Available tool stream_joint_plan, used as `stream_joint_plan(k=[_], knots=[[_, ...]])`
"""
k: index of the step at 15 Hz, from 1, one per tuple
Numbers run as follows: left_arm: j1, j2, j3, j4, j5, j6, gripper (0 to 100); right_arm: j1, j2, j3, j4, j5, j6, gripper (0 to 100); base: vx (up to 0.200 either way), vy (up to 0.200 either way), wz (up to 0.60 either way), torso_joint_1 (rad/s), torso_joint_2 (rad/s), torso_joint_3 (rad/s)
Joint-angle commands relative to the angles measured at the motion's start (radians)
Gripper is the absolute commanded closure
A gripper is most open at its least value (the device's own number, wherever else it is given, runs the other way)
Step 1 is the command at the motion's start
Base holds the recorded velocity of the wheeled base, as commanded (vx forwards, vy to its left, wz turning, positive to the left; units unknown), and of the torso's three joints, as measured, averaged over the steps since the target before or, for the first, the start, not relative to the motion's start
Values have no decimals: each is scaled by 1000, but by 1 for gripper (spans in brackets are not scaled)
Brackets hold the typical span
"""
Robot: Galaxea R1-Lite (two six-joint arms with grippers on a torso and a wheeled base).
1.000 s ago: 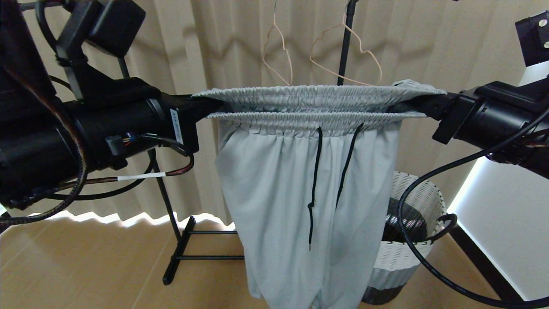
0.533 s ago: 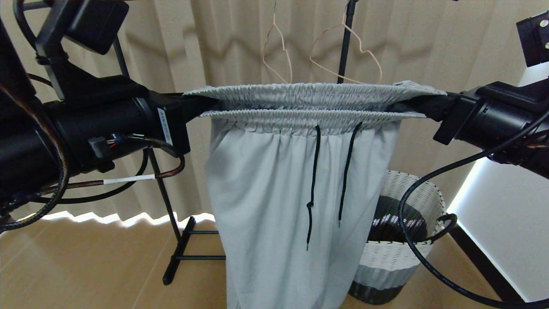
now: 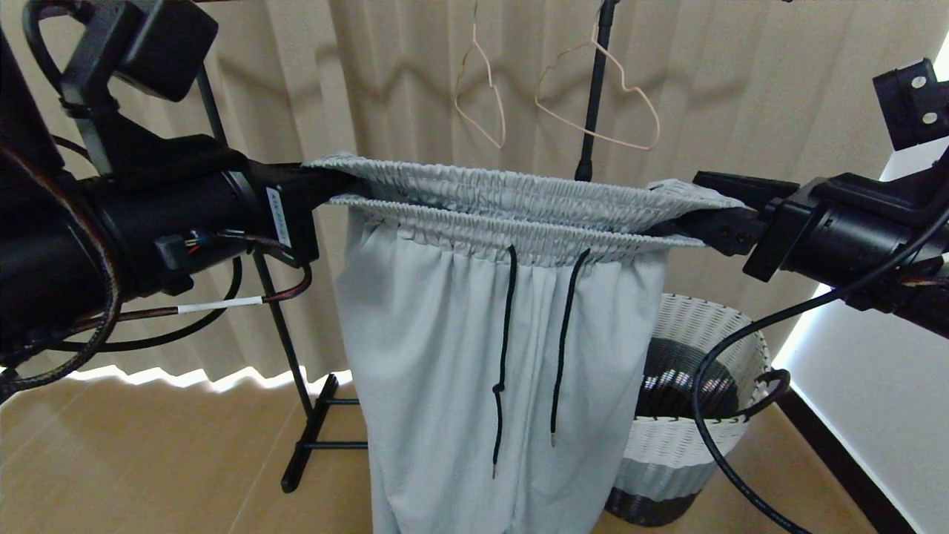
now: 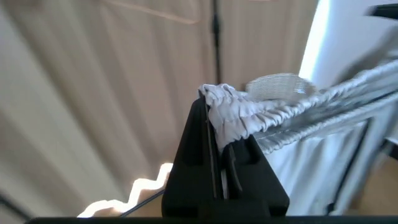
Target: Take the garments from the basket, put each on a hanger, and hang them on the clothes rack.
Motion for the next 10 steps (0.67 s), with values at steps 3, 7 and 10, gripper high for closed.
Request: stream_joint_plan(k=[3, 7, 10], knots=[[40, 31, -3, 0, 41, 8, 100, 10, -11, 22, 0, 3, 0, 0, 0, 0, 0, 0, 0, 0], [72, 57, -2, 0, 84, 16, 100, 26, -15, 36, 0, 4, -4, 0, 0, 0, 0, 0, 0, 0], [84, 76, -2, 0, 95, 17, 100, 29, -15, 37, 0, 4, -4, 0, 0, 0, 0, 0, 0, 0]])
